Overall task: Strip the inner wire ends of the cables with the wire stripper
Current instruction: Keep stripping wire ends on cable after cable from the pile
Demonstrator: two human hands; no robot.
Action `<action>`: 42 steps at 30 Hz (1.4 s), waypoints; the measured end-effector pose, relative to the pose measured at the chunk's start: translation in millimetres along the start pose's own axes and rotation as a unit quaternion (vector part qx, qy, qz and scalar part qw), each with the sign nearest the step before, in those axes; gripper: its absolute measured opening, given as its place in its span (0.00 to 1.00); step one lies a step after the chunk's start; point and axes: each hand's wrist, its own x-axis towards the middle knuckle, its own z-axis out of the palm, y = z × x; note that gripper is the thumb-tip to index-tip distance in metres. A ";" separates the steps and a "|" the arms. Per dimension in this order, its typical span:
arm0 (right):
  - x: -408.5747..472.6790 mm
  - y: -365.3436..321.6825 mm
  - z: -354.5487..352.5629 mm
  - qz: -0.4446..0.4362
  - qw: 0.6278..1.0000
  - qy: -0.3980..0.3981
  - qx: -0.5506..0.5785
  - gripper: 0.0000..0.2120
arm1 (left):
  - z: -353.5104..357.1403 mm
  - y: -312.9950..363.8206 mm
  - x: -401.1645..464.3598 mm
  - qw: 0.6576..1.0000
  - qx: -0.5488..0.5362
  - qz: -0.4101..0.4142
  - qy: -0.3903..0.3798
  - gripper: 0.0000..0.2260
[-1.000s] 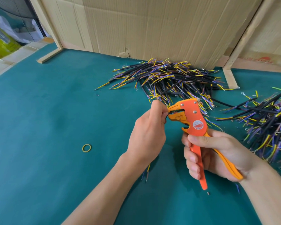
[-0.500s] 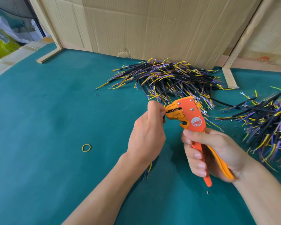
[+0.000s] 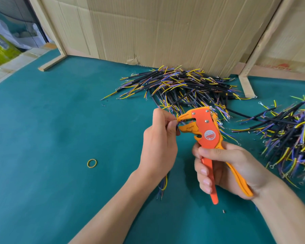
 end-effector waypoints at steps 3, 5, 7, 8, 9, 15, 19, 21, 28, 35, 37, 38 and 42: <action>-2.6 -1.8 -5.3 0.008 1.000 -0.029 -0.010 0.17 | -1.1 -1.6 0.2 1.000 0.009 0.012 -0.010 0.09; -3.7 -2.4 -8.0 0.005 0.999 -0.035 -0.008 0.19 | -1.1 -2.0 0.0 0.999 0.019 0.018 -0.019 0.08; -2.9 -2.0 -8.8 -0.013 1.000 -0.026 0.000 0.19 | -1.4 -2.7 0.2 0.999 0.023 0.021 -0.021 0.08; -1.8 -1.7 -9.0 -0.031 0.999 -0.011 0.005 0.20 | -1.6 -2.9 0.5 0.999 0.020 0.021 -0.021 0.08; -0.4 -1.5 -9.0 -0.055 0.998 0.012 0.009 0.19 | -1.6 -2.9 0.7 0.999 0.016 0.019 -0.024 0.09; 4.5 -2.2 -9.7 -0.165 0.983 0.086 -0.002 0.25 | 3.8 0.6 -2.9 0.998 -0.013 -0.011 -0.061 0.10; 7.9 0.9 -5.8 -0.161 0.984 0.073 -0.030 0.26 | 5.3 0.0 -4.7 0.996 -0.008 -0.023 -0.088 0.06; 8.8 1.9 -5.1 -0.162 0.983 0.075 -0.043 0.25 | 5.7 0.9 -4.7 0.997 0.008 -0.012 -0.076 0.05; 7.2 1.4 -2.6 -0.156 0.986 0.065 -0.008 0.27 | 5.9 7.0 -4.4 0.988 -0.089 -0.058 -0.110 0.07; 6.2 -1.9 -2.0 -0.142 0.986 0.081 -0.011 0.27 | 3.2 4.0 1.2 0.989 -0.102 -0.068 -0.088 0.05; 7.0 -0.9 -1.9 -0.147 0.986 0.083 -0.012 0.26 | 3.4 3.9 1.4 0.984 -0.117 -0.086 -0.101 0.05; 7.5 -0.3 -2.0 -0.149 0.985 0.085 -0.011 0.25 | 3.3 3.3 1.7 0.982 -0.123 -0.098 -0.105 0.06; 7.8 0.7 -3.9 -0.142 0.985 0.099 -0.020 0.25 | 1.7 0.6 5.0 0.971 -0.154 -0.150 -0.107 0.05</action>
